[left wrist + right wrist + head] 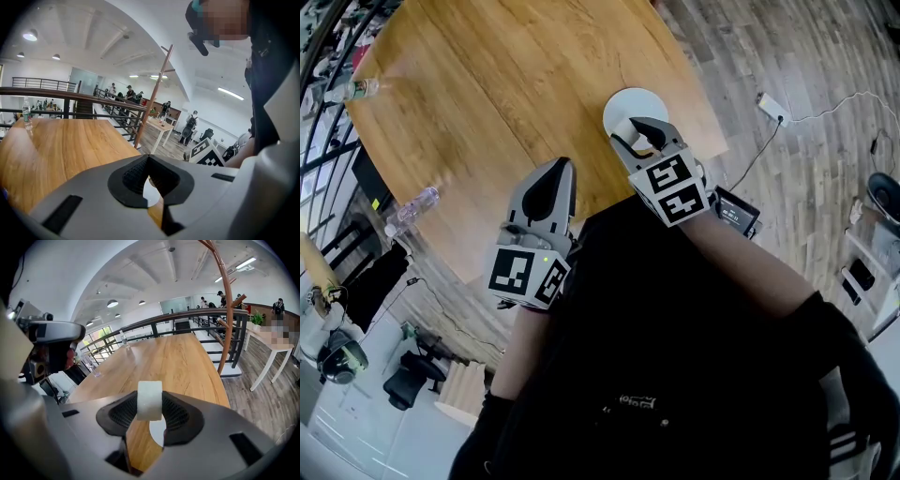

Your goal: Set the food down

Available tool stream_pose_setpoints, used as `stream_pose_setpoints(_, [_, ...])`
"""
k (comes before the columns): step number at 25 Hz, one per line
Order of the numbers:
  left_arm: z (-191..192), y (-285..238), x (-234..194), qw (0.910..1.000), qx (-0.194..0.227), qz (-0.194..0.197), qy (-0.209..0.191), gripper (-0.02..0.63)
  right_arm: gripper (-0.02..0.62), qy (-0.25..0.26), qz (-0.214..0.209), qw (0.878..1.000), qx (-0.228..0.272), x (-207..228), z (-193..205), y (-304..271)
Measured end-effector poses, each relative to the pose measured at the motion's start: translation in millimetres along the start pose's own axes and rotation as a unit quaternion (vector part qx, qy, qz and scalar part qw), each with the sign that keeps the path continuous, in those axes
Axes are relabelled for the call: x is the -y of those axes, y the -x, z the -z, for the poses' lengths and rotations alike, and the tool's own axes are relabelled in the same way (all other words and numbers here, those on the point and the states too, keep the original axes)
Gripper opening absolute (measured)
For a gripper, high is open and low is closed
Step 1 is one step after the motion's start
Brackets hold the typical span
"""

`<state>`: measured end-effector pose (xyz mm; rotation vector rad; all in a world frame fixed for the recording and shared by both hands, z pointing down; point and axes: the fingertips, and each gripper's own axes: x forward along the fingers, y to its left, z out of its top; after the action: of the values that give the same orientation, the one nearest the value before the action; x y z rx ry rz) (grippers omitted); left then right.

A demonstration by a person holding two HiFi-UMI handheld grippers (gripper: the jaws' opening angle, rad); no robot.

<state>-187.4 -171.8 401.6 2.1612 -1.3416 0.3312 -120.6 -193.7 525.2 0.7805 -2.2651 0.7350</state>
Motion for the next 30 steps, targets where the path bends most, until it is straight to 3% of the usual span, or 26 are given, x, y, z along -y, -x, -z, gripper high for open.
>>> stream_pose_setpoints(13, [10, 6, -7, 0.9998, -0.017, -0.007, 0.002, 0.003, 0.167, 0.008, 0.037, 0.997, -0.066, 31, 55, -43])
stream_pose_setpoints(30, [25, 10, -8, 0.9990, -0.041, -0.018, 0.008, 0.003, 0.167, 0.052, 0.086, 0.983, -0.152, 53, 119, -81])
